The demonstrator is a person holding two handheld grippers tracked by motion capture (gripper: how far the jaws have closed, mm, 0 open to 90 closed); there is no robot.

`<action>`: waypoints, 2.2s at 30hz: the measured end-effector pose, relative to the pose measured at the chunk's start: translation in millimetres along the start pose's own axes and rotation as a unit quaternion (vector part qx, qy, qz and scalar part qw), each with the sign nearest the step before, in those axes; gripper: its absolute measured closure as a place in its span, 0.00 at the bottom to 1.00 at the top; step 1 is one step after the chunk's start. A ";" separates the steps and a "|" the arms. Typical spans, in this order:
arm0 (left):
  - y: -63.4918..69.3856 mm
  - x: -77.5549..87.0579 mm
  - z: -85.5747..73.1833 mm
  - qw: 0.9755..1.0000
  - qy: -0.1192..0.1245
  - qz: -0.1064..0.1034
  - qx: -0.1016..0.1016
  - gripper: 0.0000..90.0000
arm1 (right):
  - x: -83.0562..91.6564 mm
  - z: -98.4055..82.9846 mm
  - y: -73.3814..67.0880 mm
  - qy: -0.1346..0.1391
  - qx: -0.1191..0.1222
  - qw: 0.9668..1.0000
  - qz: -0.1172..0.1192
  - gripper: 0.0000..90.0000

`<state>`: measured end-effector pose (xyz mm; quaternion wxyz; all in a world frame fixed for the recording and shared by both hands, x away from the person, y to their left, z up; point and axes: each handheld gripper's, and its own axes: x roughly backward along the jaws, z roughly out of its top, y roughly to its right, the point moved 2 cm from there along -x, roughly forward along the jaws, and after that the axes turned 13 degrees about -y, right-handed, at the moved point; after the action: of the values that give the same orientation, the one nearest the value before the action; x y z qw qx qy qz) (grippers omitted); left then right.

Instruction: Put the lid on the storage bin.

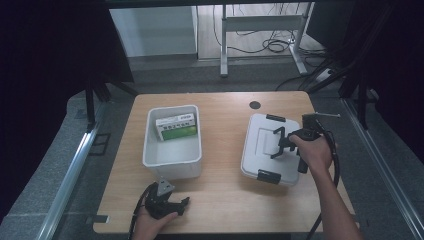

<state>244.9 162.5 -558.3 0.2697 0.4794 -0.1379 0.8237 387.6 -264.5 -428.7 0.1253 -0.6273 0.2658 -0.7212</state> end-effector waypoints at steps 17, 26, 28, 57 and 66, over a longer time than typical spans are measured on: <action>0.0 -0.2 0.1 1.000 0.001 0.000 0.000 0.14 | 12.5 -4.9 -22.1 0.005 0.030 0.999 0.020 0.94; 0.0 -0.1 0.1 1.000 0.001 0.000 0.000 0.14 | 12.1 -7.6 -32.0 0.003 0.045 0.999 0.025 0.94; 0.0 -0.1 0.1 1.000 0.001 0.000 0.000 0.14 | 11.3 -8.2 -34.0 0.001 0.049 0.998 0.025 0.94; 0.0 -0.1 0.1 1.000 0.001 0.000 0.000 0.14 | 2.1 -17.1 -69.5 -0.012 0.093 0.995 0.041 0.94; -0.1 0.0 0.1 1.000 0.000 0.000 0.000 0.14 | 2.0 -18.2 -80.1 -0.014 0.101 0.993 0.051 0.94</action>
<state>245.0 162.5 -558.2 0.2701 0.4793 -0.1376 0.8237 381.8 -195.2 -385.0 0.2287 -0.6073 0.2216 -0.7279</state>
